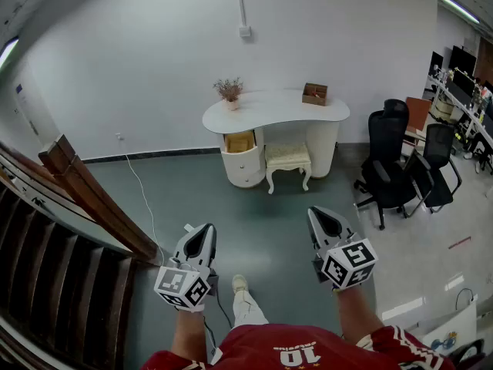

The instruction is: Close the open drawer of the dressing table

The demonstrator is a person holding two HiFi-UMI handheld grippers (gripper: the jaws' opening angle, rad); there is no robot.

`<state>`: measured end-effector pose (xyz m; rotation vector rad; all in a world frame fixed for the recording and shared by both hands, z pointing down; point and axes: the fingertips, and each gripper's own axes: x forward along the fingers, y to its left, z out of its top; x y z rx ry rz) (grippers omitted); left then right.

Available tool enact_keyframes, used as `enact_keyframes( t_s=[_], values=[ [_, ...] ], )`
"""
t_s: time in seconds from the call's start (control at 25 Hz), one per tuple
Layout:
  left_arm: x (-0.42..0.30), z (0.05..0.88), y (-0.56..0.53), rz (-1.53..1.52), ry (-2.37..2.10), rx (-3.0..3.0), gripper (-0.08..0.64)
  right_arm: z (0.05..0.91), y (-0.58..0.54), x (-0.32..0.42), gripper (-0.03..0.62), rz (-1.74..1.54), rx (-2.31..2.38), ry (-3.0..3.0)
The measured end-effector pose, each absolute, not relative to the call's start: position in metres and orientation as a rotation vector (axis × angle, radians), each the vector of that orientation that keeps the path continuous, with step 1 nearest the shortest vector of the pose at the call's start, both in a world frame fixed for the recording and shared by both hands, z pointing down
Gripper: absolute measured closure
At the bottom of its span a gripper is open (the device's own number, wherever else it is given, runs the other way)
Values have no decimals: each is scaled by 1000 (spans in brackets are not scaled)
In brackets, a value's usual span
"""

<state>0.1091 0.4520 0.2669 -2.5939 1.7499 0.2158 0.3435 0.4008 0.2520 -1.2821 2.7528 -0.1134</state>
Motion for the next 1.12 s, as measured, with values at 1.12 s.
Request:
enact_keyframes(
  t_s=[1.12],
  values=[
    [-7, 264, 240, 177, 1746, -2596, 557, 233, 211, 216, 588, -197, -1051, 2768]
  ],
)
